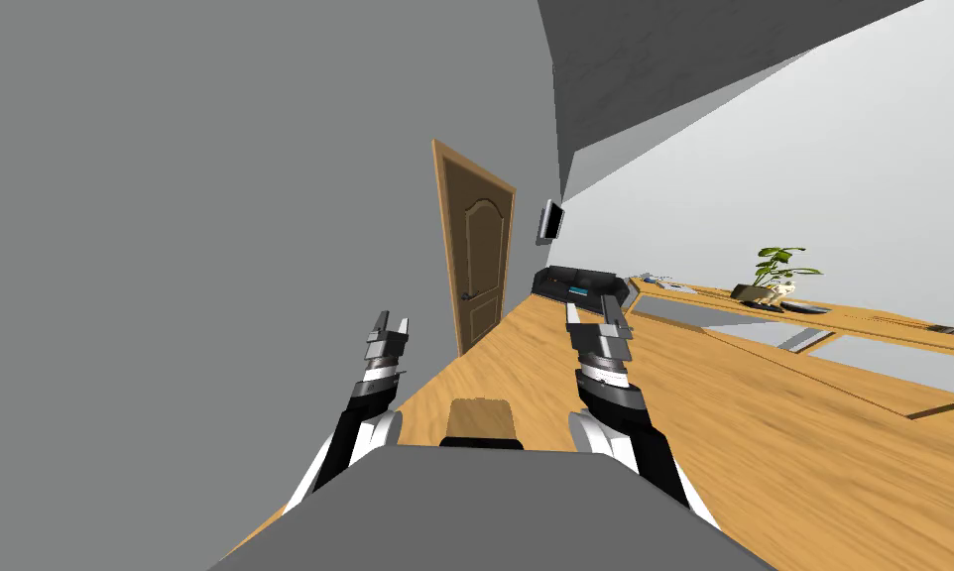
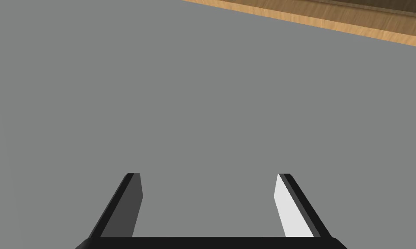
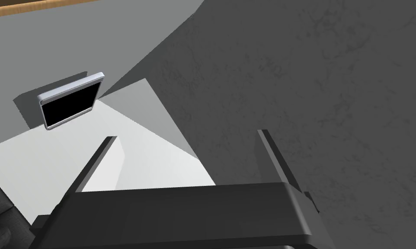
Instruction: Pull the door open
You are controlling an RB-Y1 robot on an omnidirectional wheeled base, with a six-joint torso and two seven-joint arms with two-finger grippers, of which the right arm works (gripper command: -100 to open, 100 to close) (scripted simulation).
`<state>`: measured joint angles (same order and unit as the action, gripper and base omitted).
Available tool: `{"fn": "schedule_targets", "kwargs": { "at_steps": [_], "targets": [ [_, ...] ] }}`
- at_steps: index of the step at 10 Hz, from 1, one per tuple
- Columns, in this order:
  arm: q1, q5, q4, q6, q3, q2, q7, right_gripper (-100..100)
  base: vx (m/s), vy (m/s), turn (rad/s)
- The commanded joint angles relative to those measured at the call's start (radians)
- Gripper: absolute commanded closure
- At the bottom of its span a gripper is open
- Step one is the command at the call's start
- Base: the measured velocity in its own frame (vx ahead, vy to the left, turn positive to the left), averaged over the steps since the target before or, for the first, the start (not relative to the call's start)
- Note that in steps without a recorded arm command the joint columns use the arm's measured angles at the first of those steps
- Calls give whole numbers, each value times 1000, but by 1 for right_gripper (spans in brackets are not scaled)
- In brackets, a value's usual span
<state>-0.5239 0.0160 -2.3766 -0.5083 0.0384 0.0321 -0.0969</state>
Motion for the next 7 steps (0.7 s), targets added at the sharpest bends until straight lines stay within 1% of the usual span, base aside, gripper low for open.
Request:
{"fn": "schedule_targets", "kwargs": {
  "at_steps": [1,2,3,6,7],
  "targets": [
    [11,-1,29,-5,0,-10,-3,-100,48,-33,119],
    [26,-3,69,-11,1,-22,-7,-100,75,-8,202],
    [34,-4,89,-14,1,-28,-9,-100,77,-1,164],
    [67,-7,174,-27,3,-53,-18,-100,72,-4,124],
    [80,-8,203,-33,3,-63,-22,-100,78,-16,170]
  ]
}}
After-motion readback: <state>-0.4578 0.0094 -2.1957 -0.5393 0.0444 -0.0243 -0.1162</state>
